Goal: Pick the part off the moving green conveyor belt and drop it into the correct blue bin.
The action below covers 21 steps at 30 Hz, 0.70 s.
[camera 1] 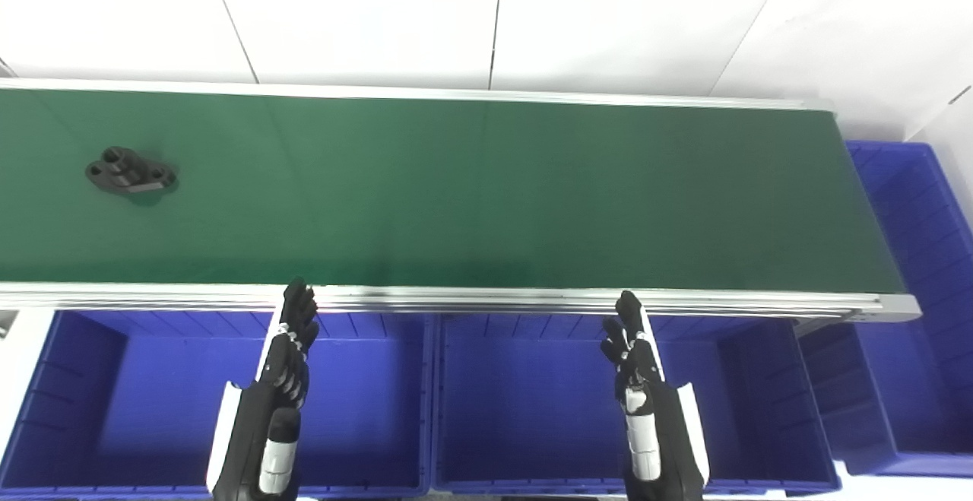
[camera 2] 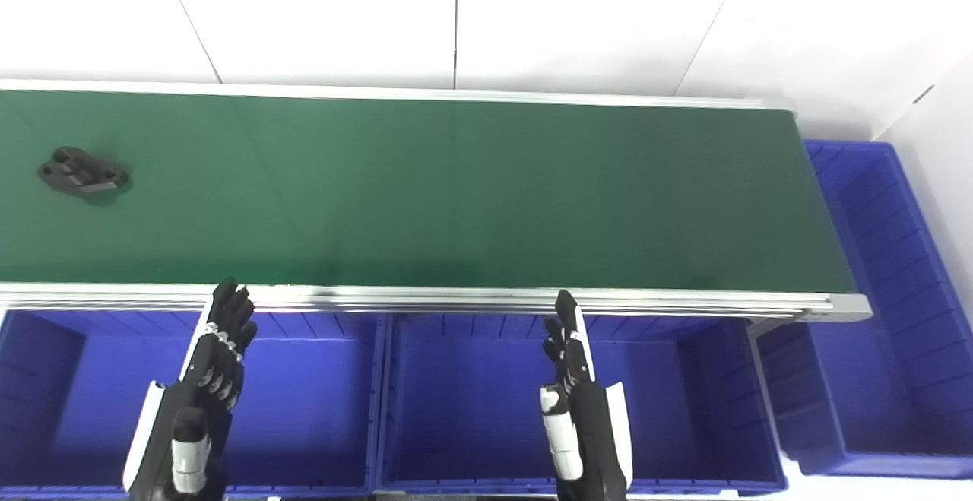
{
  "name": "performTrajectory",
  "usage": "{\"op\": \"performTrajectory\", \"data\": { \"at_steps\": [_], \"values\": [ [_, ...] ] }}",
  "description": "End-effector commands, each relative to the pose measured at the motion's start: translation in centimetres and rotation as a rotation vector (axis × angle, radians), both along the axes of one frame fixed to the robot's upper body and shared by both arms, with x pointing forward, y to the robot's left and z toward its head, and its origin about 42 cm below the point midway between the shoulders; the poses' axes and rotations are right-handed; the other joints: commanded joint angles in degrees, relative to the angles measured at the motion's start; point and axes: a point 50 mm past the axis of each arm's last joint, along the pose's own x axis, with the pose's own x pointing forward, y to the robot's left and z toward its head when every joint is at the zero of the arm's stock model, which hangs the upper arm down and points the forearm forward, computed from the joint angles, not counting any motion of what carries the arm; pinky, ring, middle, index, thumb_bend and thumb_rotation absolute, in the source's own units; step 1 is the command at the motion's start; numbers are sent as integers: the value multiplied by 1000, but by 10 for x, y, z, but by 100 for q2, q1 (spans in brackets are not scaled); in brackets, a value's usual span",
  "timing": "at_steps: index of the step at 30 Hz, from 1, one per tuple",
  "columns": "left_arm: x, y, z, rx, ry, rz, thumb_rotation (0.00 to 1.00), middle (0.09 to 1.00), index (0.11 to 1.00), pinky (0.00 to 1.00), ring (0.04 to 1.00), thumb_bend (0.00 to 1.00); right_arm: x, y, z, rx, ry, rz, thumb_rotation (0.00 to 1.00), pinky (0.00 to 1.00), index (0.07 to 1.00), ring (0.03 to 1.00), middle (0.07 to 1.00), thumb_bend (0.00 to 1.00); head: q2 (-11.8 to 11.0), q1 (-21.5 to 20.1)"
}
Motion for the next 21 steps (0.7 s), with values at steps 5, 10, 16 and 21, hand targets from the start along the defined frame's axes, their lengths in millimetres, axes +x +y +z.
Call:
{"op": "performTrajectory", "data": {
  "at_steps": [5,10,16,21],
  "values": [
    [0,-1,8,2,-57,-9,999,1000,1000,1000,1000,842,1,5,11,23,-33,-9,1000,954,1000,972,1000,792,6,-1],
    [-1,-1,9,3,-51,-8,1000,1000,1000,1000,1000,843,0,5,12,26,-31,-11,1000,960,1000,972,1000,792,10,0],
    [-1,-1,9,-11,-46,-12,989,1000,1000,1000,1000,841,0,4,11,18,-31,-9,1000,953,1000,972,1000,781,0,0],
    [-2,-2,3,7,-51,-13,999,1000,1000,1000,1000,835,-2,3,6,32,-24,-6,1000,960,1000,979,1000,790,-168,39]
  ]
}}
